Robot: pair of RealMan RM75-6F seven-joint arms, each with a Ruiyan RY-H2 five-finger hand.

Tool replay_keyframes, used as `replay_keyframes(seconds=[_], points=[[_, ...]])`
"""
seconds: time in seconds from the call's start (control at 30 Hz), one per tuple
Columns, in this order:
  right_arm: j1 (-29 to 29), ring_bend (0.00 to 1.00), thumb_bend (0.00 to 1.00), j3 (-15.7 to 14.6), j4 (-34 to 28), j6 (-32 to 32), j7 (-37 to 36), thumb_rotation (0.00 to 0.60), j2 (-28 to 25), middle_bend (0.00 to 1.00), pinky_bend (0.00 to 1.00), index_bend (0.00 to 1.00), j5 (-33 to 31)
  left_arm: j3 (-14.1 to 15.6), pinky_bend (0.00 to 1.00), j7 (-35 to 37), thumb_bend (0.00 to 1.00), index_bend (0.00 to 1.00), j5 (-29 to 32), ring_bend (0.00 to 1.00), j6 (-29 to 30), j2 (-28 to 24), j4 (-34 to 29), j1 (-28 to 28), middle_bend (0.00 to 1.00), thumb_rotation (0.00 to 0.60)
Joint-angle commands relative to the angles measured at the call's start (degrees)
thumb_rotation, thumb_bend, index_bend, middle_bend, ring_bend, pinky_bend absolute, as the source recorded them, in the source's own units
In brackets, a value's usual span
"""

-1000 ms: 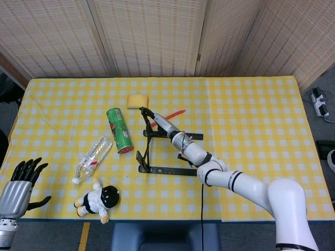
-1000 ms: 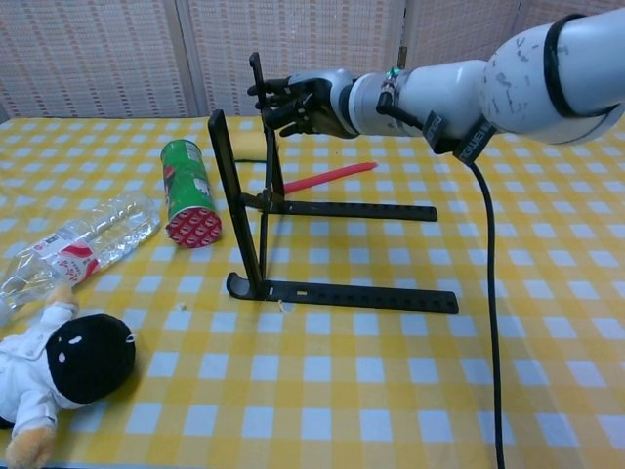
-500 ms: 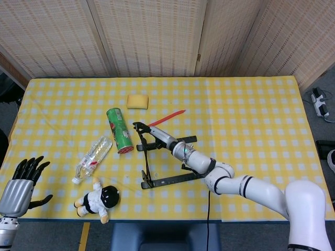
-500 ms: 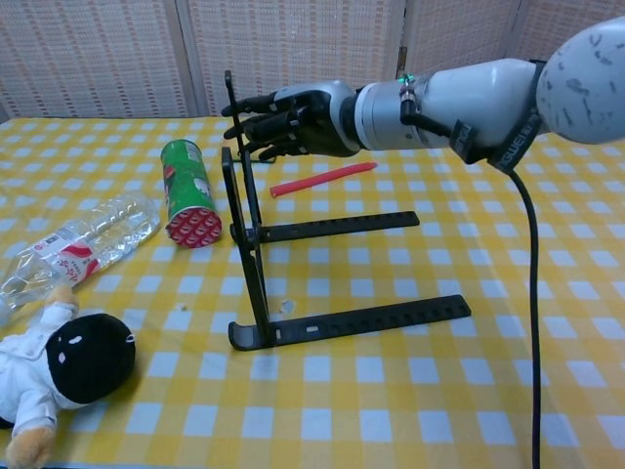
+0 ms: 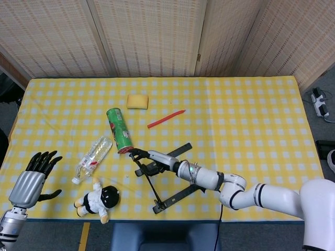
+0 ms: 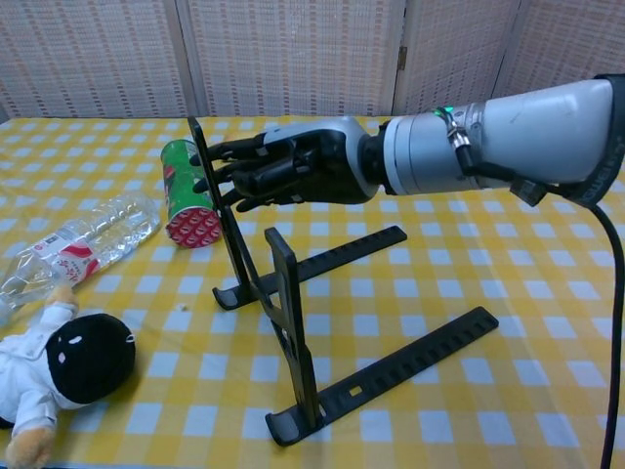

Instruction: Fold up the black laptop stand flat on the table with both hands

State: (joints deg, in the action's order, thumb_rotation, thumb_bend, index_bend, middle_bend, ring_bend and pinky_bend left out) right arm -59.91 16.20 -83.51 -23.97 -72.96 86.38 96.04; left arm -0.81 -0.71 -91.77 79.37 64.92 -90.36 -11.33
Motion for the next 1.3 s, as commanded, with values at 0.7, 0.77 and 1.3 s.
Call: replay_keyframes(seconds=[0.7,0.77,1.3], points=[[-10.63,0.11,0.57,-22.33,1.12,-21.43,-14.89,0.373,-5.12,0.09,0.00,0.00,11.14,0.49,0.00,1.98,0.15,0.15,-1.44,0.06,-2.17,1.32,0.46,-2.78,0.10,0.600],[-10.51,0.09,0.44,-22.21,0.43,-21.08,-13.12,0.348,-5.34,0.06,0.00,0.00,9.44,0.44,0.00,3.77,0.15,0.15,-2.27,0.06,-2.84,1.61,0.80,-3.82,0.10,0.600],[-5.42,0.04,0.25,-24.23,-8.63,-27.77,-3.77,0.245,-16.41,0.00,0.00,0.00,4.01,3.59,0.00,25.59,0.15,0.19,-13.11,0.07,-11.37,5.46,6.86,-16.72,0.11,0.600]])
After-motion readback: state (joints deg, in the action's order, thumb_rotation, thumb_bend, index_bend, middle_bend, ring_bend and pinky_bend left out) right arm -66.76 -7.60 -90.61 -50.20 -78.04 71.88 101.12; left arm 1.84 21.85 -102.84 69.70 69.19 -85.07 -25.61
